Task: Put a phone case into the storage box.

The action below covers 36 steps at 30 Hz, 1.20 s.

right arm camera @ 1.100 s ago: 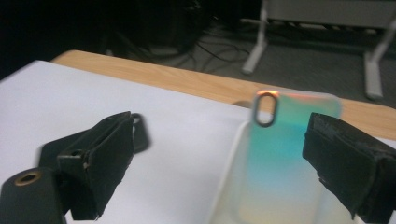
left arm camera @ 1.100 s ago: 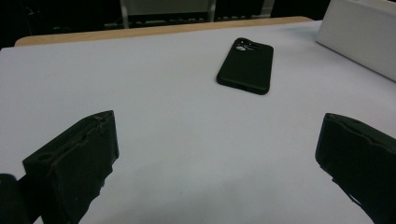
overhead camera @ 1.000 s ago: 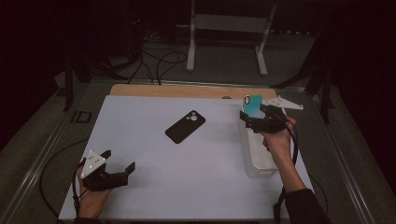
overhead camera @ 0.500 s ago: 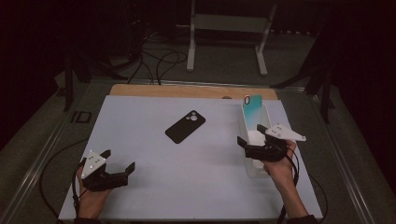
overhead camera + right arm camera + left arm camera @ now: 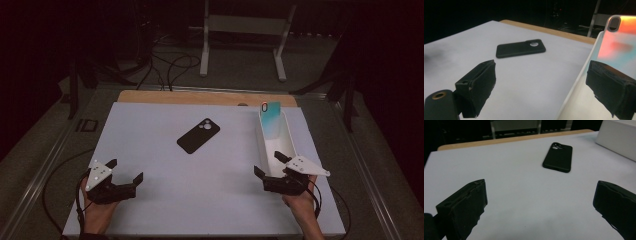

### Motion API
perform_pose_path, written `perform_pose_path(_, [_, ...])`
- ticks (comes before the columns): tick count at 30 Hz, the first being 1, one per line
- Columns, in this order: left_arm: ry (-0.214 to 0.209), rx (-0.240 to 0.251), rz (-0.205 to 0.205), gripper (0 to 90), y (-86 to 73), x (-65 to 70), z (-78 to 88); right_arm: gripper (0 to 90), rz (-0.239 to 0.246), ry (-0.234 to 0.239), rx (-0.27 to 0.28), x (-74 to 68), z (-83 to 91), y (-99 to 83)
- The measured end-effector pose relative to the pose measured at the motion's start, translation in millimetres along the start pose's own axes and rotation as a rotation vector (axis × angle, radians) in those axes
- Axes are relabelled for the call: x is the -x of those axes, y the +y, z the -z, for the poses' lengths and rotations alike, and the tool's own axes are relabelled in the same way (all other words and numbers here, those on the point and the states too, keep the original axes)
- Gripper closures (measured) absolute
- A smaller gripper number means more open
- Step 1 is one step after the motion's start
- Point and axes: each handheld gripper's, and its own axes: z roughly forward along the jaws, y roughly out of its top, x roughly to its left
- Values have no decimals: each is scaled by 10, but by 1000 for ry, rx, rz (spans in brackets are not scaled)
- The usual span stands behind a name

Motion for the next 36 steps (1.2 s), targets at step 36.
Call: perform_pose_path(36, [-71,-58,-79,0,387,196,-458,94,-8,-6,32,-6,99,-166])
